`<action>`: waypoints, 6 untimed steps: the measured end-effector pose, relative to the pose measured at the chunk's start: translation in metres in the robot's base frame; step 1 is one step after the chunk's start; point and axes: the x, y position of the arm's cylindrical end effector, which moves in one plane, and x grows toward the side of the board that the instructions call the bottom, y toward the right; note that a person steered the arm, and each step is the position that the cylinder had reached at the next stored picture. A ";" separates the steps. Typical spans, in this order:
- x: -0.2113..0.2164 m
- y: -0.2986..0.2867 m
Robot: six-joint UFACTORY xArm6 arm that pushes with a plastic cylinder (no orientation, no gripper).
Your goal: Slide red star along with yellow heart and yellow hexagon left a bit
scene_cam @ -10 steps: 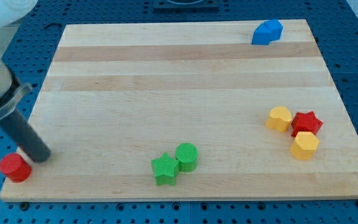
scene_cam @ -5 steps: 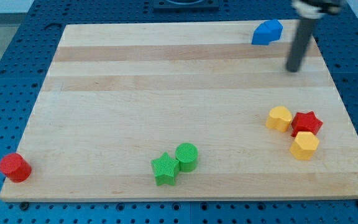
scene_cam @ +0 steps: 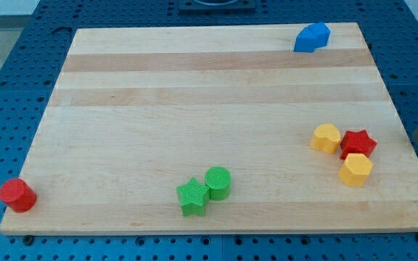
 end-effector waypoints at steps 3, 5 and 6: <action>0.012 -0.098; 0.042 -0.102; 0.033 -0.145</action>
